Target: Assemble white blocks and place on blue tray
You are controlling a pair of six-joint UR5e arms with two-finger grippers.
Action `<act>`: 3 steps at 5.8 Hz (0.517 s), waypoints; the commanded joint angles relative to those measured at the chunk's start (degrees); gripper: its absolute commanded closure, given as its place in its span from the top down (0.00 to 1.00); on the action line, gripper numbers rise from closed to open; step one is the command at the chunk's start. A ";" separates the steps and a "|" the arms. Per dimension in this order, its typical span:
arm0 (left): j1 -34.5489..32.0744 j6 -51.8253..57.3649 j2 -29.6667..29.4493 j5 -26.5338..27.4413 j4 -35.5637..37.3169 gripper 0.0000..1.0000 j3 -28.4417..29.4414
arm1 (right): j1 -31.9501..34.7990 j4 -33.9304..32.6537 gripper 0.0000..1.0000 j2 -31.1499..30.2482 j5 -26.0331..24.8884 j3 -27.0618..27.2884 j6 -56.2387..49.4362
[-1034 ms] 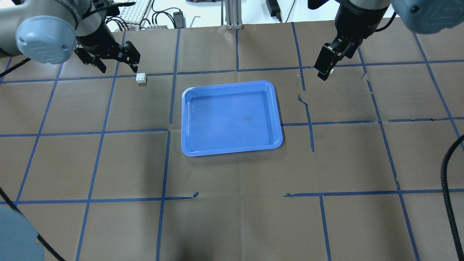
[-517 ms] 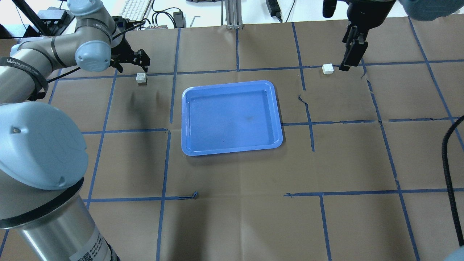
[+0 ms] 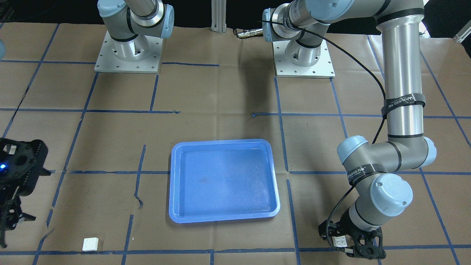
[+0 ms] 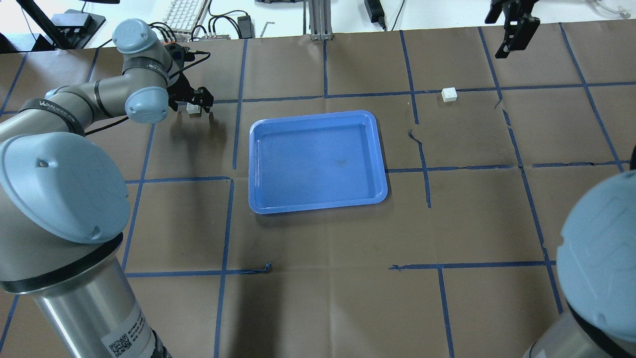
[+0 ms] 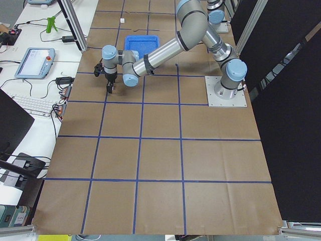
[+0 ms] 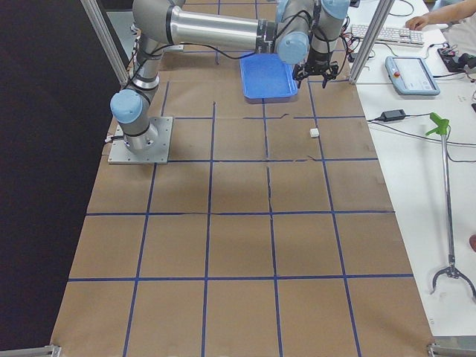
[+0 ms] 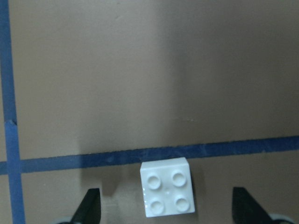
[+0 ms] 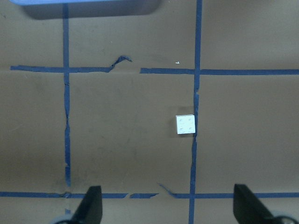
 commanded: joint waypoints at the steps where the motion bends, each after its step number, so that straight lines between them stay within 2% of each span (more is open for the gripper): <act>1: 0.00 0.32 0.19 -0.22 0.78 0.65 0.66 | -4.51 0.82 1.00 5.93 8.97 -3.10 -3.42; 2: 0.00 0.24 0.11 -0.22 0.87 0.37 0.57 | -5.66 0.74 1.00 8.12 12.50 -2.84 -3.86; 3: 0.00 0.32 0.28 -0.22 0.87 0.15 0.66 | -8.02 1.00 1.00 11.36 20.19 -2.66 -6.12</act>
